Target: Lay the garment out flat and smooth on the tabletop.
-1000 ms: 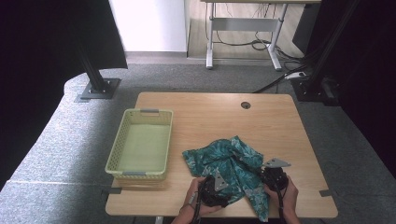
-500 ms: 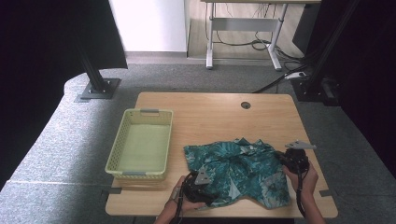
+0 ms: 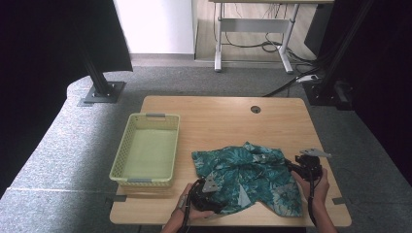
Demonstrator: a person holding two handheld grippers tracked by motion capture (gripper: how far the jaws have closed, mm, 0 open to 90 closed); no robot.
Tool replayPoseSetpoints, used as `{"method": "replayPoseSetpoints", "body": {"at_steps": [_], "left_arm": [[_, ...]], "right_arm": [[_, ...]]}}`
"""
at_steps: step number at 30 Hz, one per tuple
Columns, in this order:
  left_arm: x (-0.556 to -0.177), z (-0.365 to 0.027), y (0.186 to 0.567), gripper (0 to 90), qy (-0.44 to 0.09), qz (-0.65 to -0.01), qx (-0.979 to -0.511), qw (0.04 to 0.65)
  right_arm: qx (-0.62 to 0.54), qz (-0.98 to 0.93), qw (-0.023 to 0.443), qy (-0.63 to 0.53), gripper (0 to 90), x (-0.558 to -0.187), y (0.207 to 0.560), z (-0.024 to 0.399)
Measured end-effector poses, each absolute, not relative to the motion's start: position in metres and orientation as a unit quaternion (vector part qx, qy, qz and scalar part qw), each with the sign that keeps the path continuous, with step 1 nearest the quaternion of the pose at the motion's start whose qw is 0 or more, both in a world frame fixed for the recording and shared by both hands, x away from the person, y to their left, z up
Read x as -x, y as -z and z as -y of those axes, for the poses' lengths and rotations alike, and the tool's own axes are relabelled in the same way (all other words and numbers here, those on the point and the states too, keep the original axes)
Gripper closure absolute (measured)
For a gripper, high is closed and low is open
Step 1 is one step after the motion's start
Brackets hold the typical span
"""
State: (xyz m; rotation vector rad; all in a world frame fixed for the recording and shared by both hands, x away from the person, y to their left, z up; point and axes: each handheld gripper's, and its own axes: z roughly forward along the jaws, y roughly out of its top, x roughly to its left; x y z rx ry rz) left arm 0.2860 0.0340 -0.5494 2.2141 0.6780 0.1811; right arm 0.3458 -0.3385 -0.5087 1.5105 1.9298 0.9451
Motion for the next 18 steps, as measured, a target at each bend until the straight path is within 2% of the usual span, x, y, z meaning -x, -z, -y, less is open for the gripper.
{"method": "replayPoseSetpoints", "body": {"at_steps": [6,18], "left_arm": [[-0.286,-0.028,0.545,34.6,-0.076,-0.266,-0.874,0.399],[-0.314,-0.025,0.532,35.4,-0.121,-0.300,-0.863,0.387]], "right_arm": [[-0.519,-0.721,0.242,-0.390,44.2,-0.320,0.497,0.315],[-0.483,-0.772,0.203,-0.360,44.0,-0.285,0.540,0.263]]}}
